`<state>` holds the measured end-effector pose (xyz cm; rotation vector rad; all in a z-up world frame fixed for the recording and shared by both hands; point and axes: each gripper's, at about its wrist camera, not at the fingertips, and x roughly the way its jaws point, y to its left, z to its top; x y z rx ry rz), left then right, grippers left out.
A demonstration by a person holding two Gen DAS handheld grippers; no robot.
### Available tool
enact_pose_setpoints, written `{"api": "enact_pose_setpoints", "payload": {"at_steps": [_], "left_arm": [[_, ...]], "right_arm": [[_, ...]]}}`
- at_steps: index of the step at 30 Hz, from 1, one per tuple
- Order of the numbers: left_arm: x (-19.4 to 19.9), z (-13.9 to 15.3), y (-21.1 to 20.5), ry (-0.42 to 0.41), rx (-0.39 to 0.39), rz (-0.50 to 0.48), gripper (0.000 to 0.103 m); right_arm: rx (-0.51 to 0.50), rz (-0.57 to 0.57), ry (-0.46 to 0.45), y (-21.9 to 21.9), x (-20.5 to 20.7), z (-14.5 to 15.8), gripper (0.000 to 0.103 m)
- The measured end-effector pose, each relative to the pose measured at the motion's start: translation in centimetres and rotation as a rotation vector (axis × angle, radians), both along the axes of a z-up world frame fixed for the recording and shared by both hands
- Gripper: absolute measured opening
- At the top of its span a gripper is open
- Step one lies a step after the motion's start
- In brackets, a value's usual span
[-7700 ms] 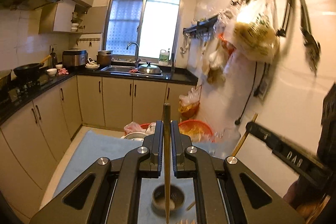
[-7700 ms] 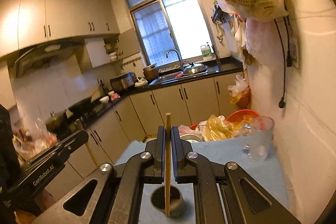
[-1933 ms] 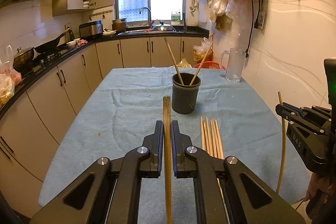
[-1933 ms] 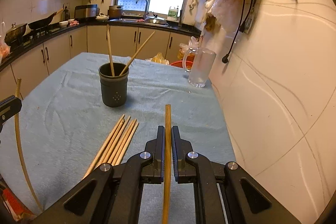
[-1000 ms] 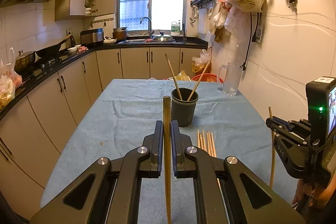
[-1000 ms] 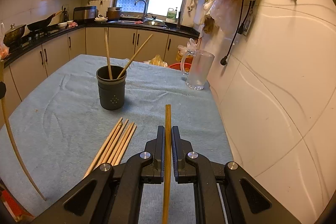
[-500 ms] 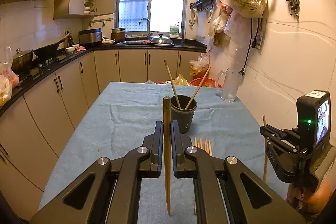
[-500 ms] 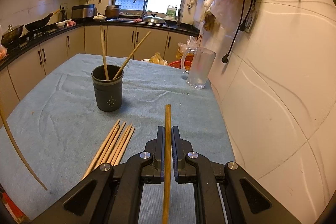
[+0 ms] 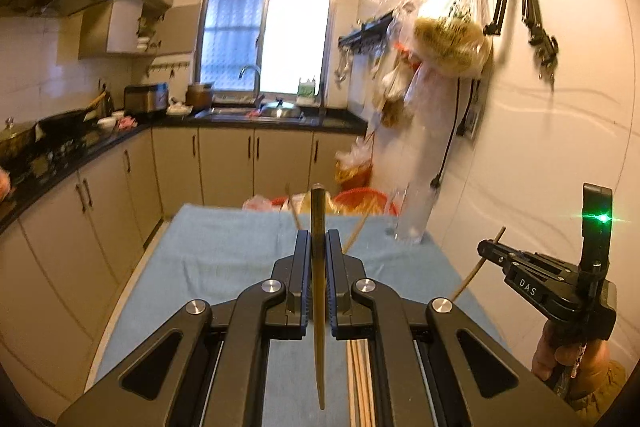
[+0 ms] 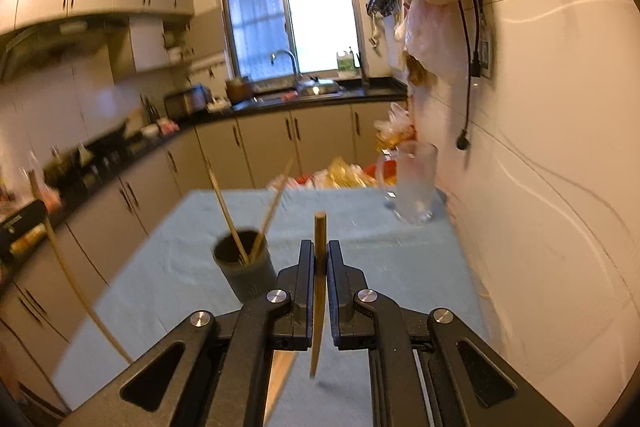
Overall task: Organize utensils
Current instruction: 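Lower the chopsticks into the holder cup and open both tools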
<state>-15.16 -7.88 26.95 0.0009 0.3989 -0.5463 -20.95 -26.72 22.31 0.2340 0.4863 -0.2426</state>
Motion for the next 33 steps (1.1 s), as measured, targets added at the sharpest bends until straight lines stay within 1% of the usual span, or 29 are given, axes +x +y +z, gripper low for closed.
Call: {"api": "enact_pose_setpoints", "payload": {"at_steps": [3,6,13,18,21,23,25,29,33], "left_arm": [[2.0,1.5,-1.2,-0.035,-0.004,0.002,0.007],[4.4,2.6,-2.3,-0.052,-0.009,0.012,0.007],[10.2,4.4,-5.1,-0.048,-0.038,0.033,0.007],[13.9,4.4,-6.4,-0.025,-0.08,0.043,0.007],[15.8,3.5,-7.5,-0.026,-0.078,0.062,0.007],[17.1,2.3,-8.3,-0.008,-0.069,0.066,0.007],[18.5,0.7,-9.1,0.026,-0.048,0.064,0.007],[20.5,-3.0,-10.1,0.104,-0.008,0.07,0.007],[21.2,-4.9,-9.9,0.135,0.009,0.082,0.007]], "right_arm": [[0.035,0.001,-0.033,-1.0,1.5,1.3,0.006],[0.033,0.008,-0.056,-1.2,3.0,2.6,0.006],[0.014,0.073,-0.121,-0.4,6.2,5.7,0.006],[0.019,0.105,-0.166,0.3,8.4,6.7,0.006],[0.039,0.116,-0.175,0.3,9.9,6.4,0.006],[0.053,0.12,-0.168,0.2,11.0,5.8,0.006],[0.061,0.117,-0.145,0.1,12.0,4.7,0.006],[0.096,0.116,-0.067,-0.1,14.1,1.7,0.007],[0.136,0.114,-0.006,-1.0,15.6,-0.9,0.007]]}}
